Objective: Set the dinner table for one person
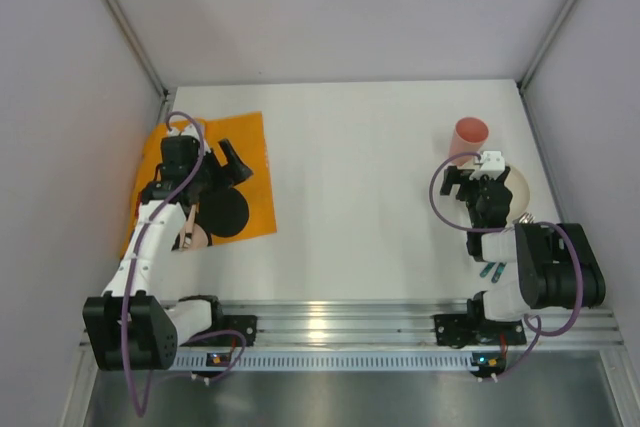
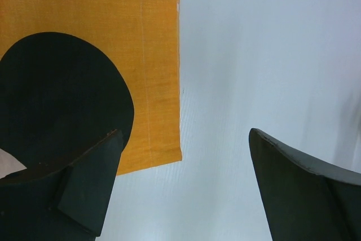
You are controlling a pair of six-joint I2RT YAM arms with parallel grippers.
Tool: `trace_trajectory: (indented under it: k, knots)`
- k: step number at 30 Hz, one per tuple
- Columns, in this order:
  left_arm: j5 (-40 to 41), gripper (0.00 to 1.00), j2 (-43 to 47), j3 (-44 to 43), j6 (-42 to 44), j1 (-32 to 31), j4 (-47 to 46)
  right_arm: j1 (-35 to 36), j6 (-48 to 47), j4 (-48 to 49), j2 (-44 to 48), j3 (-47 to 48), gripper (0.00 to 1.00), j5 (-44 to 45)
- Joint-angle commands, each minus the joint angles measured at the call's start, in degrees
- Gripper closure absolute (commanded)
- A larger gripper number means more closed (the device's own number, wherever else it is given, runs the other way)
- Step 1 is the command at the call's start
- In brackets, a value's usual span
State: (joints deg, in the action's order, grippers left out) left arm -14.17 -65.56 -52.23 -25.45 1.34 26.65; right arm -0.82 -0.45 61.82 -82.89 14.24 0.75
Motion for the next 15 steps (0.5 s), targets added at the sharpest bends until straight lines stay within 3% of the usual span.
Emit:
trace_trajectory:
  k: [1, 11, 13, 15]
  knots:
    - [0.1, 0.01, 0.7, -0.2, 0.0, 0.0, 2.0, -0.1, -0.3, 4.4, -0.1, 0.4, 0.00, -1.0]
    - [-14.7, 0.01, 2.2, 0.5, -3.5, 0.0, -7.0, -0.1, -0.3, 4.4, -0.1, 0.4, 0.00, -1.0]
    - [-18.4, 0.01, 2.5, 1.3, -7.6, 0.2, -9.8, -0.1, -0.3, 4.3, -0.1, 0.5, 0.00, -1.0]
    - [-26.8, 0.01, 2.3, 2.5, -15.4, 0.4, -19.2, -0.1, -0.3, 4.4, -0.1, 0.4, 0.00, -0.9]
